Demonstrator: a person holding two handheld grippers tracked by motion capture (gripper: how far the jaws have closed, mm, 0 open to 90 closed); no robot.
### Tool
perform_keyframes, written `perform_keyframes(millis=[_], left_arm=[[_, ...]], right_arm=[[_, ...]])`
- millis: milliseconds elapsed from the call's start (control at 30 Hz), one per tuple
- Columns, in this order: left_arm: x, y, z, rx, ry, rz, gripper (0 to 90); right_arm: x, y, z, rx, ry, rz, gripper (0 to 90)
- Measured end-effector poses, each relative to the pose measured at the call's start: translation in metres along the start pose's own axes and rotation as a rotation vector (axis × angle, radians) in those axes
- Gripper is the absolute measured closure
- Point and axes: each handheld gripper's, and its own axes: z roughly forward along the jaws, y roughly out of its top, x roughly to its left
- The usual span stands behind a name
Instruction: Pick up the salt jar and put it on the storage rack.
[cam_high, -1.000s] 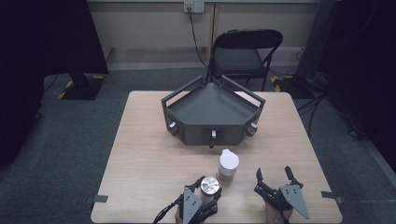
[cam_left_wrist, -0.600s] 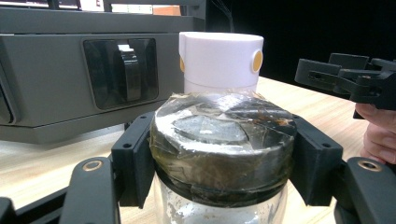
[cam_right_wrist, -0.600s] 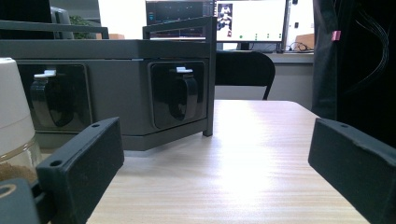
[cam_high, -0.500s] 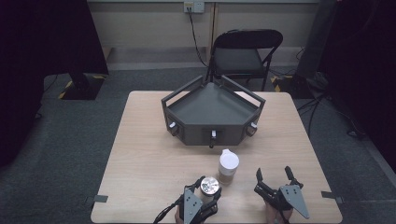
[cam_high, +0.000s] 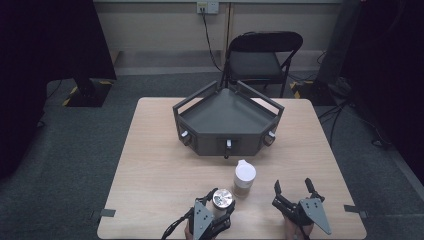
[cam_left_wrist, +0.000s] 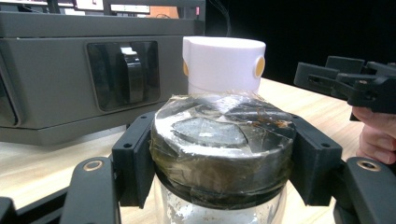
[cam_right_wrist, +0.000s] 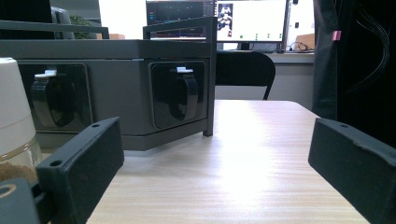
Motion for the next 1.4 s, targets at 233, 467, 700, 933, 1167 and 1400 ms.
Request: perform_keyframes(millis=[233,467,700,933,1167,1400], left_arm=[[0.006,0.002,-0.001,-0.003,-0.01,-0.005,34.2],[0.01,0.013,0.0,-0.004,-0.025,0.01,34.2],[0.024,0.026,0.001,-0.027,-0.048,0.013,34.2],[0.038,0.042,0.003,-0.032,-0.083,0.042,34.3],[0.044,0.052,0.008,-0.036,-0.096,0.04,34.3],[0.052,0.066,0.017,-0.042,-0.094,0.047,34.3]], right_arm=[[0.0,0.0,0.0,0.0,0.0,0.0,2.0],[0.0,0.0,0.0,0.0,0.0,0.0,2.0],[0.0,0.0,0.0,0.0,0.0,0.0,2.0],[0.0,0.0,0.0,0.0,0.0,0.0,2.0],[0.0,0.0,0.0,0.0,0.0,0.0,2.0],[0.0,0.0,0.0,0.0,0.0,0.0,2.0]])
